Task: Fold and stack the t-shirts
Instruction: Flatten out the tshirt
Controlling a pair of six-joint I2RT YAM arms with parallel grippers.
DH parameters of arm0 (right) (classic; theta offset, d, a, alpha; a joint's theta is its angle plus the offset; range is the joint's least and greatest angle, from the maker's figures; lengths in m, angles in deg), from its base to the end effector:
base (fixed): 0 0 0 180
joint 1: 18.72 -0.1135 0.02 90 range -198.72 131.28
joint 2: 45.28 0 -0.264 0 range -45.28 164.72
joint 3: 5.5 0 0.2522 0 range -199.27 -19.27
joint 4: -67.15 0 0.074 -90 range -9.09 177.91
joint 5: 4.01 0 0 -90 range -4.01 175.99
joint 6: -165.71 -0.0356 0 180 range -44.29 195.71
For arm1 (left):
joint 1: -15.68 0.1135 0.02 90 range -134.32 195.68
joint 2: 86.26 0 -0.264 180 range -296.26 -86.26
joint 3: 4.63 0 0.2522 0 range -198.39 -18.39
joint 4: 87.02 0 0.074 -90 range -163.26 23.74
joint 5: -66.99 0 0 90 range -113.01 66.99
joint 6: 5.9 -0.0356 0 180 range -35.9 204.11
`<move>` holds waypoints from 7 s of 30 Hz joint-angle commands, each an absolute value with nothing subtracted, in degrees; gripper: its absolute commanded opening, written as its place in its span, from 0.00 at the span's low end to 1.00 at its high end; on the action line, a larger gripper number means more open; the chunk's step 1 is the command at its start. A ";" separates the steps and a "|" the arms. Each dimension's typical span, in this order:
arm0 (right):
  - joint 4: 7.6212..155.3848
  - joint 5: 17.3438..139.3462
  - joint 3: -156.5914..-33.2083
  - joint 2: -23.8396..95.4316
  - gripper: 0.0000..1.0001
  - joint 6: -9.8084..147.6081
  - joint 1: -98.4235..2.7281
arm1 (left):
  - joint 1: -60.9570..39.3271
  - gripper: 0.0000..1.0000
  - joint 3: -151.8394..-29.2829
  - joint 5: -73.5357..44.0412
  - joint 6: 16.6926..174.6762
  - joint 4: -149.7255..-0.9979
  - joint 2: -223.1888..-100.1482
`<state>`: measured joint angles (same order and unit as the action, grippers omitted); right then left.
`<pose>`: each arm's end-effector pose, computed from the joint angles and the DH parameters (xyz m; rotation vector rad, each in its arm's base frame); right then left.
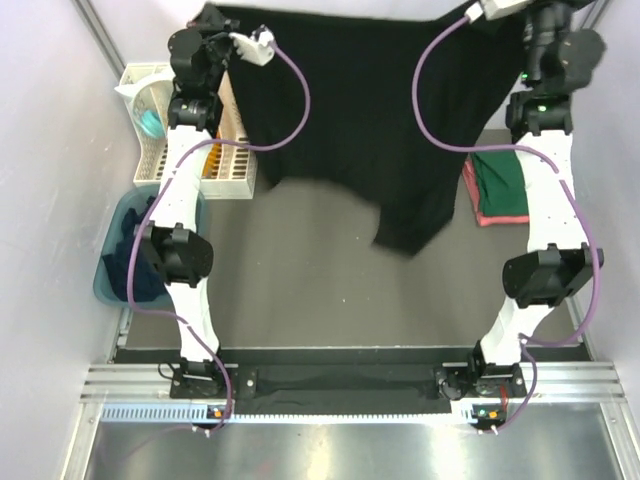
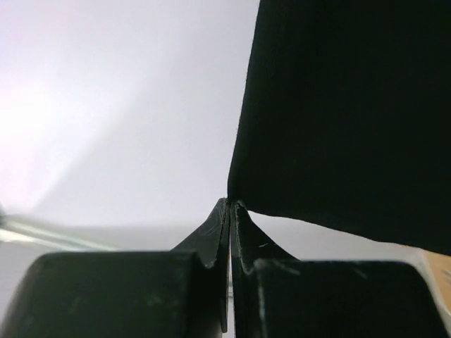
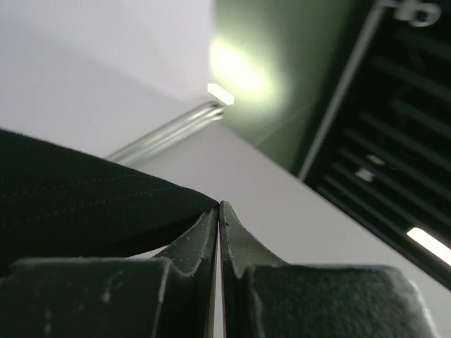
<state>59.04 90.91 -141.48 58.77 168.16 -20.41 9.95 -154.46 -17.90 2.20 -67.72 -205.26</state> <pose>0.3819 0.0082 0.5734 -0.6485 0.7253 -1.5095 0.4691 -0.0503 0.4955 1.0604 0.9908 1.0437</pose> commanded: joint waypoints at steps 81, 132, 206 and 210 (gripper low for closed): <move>153.06 89.15 -63.30 -24.90 0.00 159.65 -34.63 | 1.80 0.00 -54.95 -11.41 0.44 -14.82 -127.22; 28.97 112.96 -83.37 32.56 0.00 170.45 -30.06 | -0.84 0.00 -116.24 -32.32 5.80 -80.02 -189.14; 164.31 97.67 -61.20 -19.69 0.00 175.29 -31.02 | -2.60 0.00 -50.03 -16.60 -6.78 -22.71 -136.89; 163.43 98.21 -57.77 -25.50 0.00 176.08 -31.03 | -2.60 0.00 -50.21 -15.02 -4.75 -23.86 -136.36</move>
<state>156.54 96.97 -60.46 -20.99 174.32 -30.62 -2.73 -50.10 -16.55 -7.25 -21.64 -137.72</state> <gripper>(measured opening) 0.004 0.010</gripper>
